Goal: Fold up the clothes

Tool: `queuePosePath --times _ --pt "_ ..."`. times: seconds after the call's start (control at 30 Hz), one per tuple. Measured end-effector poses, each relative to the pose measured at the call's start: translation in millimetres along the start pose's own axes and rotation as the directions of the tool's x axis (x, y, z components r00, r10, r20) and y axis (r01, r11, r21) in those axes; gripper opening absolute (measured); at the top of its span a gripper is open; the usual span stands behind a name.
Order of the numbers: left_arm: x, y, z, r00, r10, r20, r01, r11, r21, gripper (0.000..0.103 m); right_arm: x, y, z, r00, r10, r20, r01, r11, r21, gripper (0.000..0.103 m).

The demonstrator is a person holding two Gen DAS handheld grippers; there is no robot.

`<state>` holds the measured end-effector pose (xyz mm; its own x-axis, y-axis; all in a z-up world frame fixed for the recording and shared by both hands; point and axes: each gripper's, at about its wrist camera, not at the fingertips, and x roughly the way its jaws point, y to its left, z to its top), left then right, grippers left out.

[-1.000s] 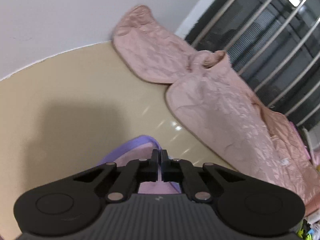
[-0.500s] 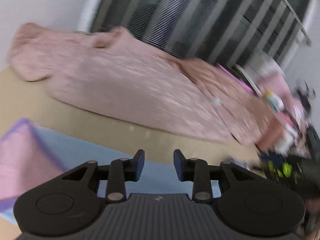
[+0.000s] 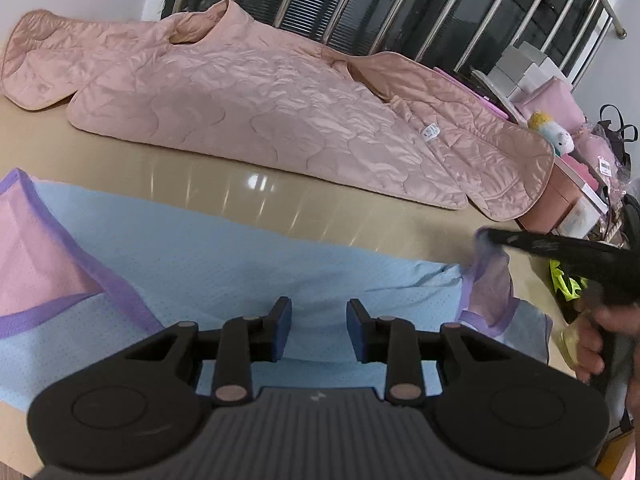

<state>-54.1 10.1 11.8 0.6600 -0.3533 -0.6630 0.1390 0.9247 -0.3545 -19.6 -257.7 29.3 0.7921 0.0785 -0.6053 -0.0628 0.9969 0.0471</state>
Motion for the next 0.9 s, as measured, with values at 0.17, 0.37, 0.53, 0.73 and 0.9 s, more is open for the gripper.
queuePosePath --times 0.17,0.37,0.53,0.73,0.9 --pt "-1 -3 1 1.000 -0.003 -0.003 0.003 1.000 -0.003 0.031 -63 -1 -55 0.973 -0.038 0.230 0.032 0.999 0.031 0.002" --pt "-9 -27 11 0.996 -0.078 0.053 0.077 0.996 0.036 0.032 -87 3 -107 0.976 -0.063 0.207 0.056 0.998 0.043 0.004" --pt "13 -67 10 0.995 -0.097 0.033 0.091 0.983 0.160 0.033 -90 -4 -110 0.986 -0.068 0.155 0.052 0.993 0.108 0.020" --pt "29 -74 -7 0.997 -0.077 -0.027 0.081 0.982 0.168 0.033 -100 -3 -85 0.972 -0.061 0.228 0.055 0.998 0.035 0.039" --pt "31 -69 -9 0.997 -0.070 -0.032 0.074 0.985 0.156 0.033 -61 -13 -75 0.996 0.001 0.089 -0.010 0.995 0.102 0.000"
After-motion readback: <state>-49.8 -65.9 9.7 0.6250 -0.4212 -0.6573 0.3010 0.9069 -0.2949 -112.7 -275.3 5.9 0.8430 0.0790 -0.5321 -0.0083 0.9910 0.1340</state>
